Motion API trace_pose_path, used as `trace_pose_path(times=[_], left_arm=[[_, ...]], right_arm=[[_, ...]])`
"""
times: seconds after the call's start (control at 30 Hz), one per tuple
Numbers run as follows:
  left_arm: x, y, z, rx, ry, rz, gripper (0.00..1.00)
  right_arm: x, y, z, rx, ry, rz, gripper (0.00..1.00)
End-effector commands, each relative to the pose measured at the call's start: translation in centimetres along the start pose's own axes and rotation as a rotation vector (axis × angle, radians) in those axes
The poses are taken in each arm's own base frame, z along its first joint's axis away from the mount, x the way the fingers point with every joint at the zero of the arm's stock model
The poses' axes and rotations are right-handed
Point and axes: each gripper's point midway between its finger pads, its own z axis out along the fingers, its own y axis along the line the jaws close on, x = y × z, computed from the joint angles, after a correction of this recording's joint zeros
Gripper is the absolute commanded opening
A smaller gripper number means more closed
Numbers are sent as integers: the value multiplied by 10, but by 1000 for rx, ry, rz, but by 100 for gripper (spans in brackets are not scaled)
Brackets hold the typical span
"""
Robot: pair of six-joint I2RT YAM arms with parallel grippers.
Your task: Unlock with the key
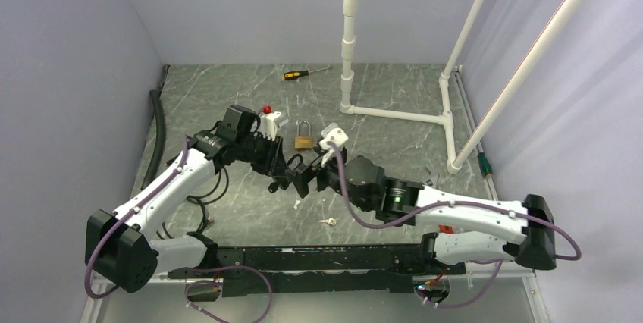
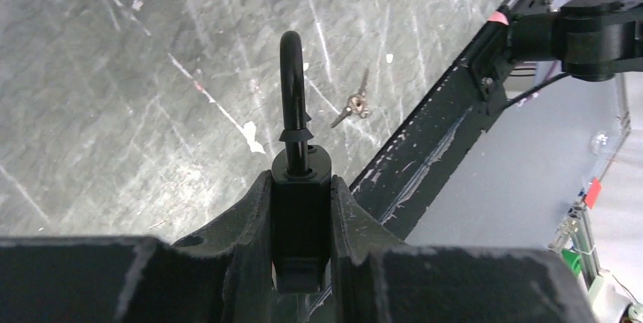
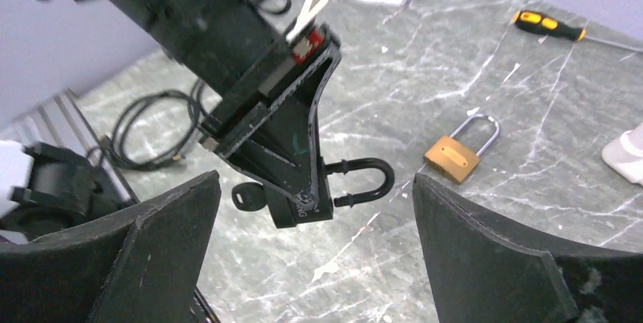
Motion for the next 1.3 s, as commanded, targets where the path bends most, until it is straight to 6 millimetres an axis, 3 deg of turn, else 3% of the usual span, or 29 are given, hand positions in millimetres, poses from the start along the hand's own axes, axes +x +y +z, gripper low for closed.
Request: trace_pose_path(times=[0.0, 0.1, 0.23, 0.33, 0.57, 0.67, 0.87, 1.27], left_arm=[[-22, -5, -13, -20, -81, 84, 0], [-22, -10, -15, 2, -83, 95, 0], [-22, -14, -18, 19, -91, 106, 0], [-22, -21, -20, 53, -99, 121, 0], [-23, -22, -23, 43, -114, 130, 0], [-23, -21, -22, 45, -107, 126, 0], [-22, -24, -21, 60, -104, 125, 0], [-21, -29, -21, 97, -97, 128, 0]], right_arm=[[-39, -20, -26, 48, -128, 108, 96], [-35, -47, -30, 129, -109, 192, 90], [-14, -93, -25, 275, -16, 383, 75], [7, -107, -15, 307, 78, 457, 69], [41, -57, 6, 47, 222, 526, 34], [41, -35, 13, -73, 228, 580, 23], [48, -21, 29, -140, 252, 623, 15], [56, -13, 53, -171, 268, 650, 12]])
